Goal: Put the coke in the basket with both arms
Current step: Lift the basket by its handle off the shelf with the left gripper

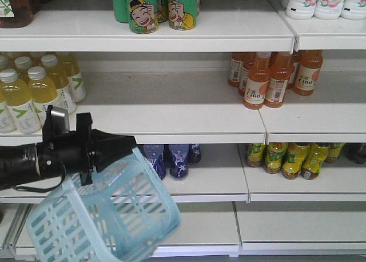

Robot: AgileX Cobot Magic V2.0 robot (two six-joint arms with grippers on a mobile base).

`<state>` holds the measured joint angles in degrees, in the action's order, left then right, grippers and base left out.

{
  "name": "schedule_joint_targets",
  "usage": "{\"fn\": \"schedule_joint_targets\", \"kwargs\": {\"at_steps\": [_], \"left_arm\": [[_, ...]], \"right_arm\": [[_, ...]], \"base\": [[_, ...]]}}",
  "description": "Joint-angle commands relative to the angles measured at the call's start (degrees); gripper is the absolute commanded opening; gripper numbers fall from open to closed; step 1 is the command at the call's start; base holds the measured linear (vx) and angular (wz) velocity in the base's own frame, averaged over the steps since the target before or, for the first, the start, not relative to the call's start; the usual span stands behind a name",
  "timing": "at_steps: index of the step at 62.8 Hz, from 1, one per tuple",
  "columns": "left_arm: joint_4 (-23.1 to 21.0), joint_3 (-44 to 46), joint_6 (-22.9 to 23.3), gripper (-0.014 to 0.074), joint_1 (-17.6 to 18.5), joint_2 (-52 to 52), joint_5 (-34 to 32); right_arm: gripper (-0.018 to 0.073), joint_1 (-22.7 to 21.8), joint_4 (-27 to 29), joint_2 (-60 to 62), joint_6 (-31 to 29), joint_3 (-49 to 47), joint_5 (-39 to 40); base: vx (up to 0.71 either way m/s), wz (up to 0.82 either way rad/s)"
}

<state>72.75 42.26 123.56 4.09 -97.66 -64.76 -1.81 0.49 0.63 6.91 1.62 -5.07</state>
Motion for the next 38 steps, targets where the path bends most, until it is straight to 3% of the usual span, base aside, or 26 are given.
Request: {"fn": "schedule_joint_targets", "kwargs": {"at_steps": [1,20,27,38], "left_arm": [[-1.56,-2.27,0.36,-0.0008,3.27,6.51,-14.01],[-1.70,-4.68,0.36,-0.0007,16.22,17.69,-14.01],[-3.09,-4.61,0.36,-0.0007,18.97,21.62,-14.01],[-3.29,-4.50,0.36,-0.0007,19.85,27.17,-14.01]], "right_arm": [[-0.0004,0.12,-0.49,0.70,0.04,0.43,4.04],[-0.0004,0.12,-0.49,0.70,0.04,0.43,4.04],[-0.0004,0.12,-0.49,0.70,0.04,0.43,4.04],[-0.0004,0.12,-0.49,0.70,0.04,0.43,4.04]], "base": [[0.00,0.00],[0.00,0.00],[0.00,0.00],[0.00,0.00]]}}
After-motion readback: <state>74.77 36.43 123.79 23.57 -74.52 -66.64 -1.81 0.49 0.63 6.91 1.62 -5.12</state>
